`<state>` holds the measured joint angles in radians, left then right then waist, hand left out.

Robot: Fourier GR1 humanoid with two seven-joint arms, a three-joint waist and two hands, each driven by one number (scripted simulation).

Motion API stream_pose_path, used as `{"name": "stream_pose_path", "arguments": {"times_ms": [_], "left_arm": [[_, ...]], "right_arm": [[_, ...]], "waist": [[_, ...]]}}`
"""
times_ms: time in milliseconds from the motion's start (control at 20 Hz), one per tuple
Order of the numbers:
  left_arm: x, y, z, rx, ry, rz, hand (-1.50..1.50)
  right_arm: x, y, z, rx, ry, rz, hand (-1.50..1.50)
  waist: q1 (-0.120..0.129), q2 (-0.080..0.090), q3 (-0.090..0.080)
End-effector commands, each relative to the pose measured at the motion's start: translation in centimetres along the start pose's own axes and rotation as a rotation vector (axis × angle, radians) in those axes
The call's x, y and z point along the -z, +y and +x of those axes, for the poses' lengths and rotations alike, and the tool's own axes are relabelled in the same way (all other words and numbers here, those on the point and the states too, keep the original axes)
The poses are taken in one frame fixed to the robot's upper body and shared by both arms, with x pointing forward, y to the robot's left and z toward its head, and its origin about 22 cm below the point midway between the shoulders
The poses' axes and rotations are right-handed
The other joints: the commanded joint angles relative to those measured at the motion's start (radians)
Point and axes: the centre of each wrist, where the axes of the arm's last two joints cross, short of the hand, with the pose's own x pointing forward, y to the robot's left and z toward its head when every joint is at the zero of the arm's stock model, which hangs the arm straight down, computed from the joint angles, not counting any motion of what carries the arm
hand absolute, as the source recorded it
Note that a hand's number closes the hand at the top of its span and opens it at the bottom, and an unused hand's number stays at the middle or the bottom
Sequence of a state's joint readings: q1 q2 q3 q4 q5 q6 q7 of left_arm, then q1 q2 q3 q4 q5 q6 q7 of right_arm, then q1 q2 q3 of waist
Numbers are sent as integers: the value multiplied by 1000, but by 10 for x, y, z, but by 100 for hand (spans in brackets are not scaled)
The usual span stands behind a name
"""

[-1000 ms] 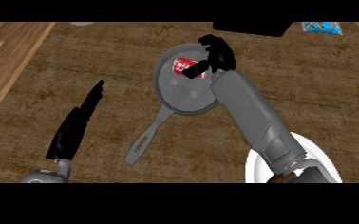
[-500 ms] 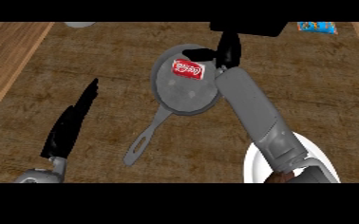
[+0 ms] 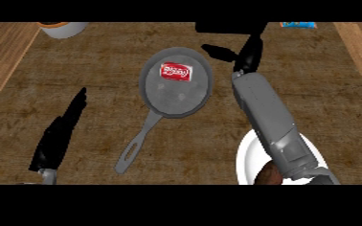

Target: Pick the can from the plate and place it in the pan

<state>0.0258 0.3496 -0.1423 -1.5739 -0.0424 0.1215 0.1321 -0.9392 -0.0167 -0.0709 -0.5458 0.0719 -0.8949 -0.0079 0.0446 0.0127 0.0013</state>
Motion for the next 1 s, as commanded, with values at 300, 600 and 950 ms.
{"name": "stream_pose_path", "arguments": {"times_ms": [300,600,950], "left_arm": [[-21,7,-7,3,20,53,0],[-6,-3,10,-8,24,50,0],[-10,6,-18,-8,22,51,0]], "right_arm": [[9,-94,-82,-48,-94,-10,-150],[8,-159,-85,-34,-103,-11,-150],[5,-239,-97,-44,-115,31,-150]], "waist": [[-62,-22,-1],[-55,-16,-2],[-51,-14,-2]]}}
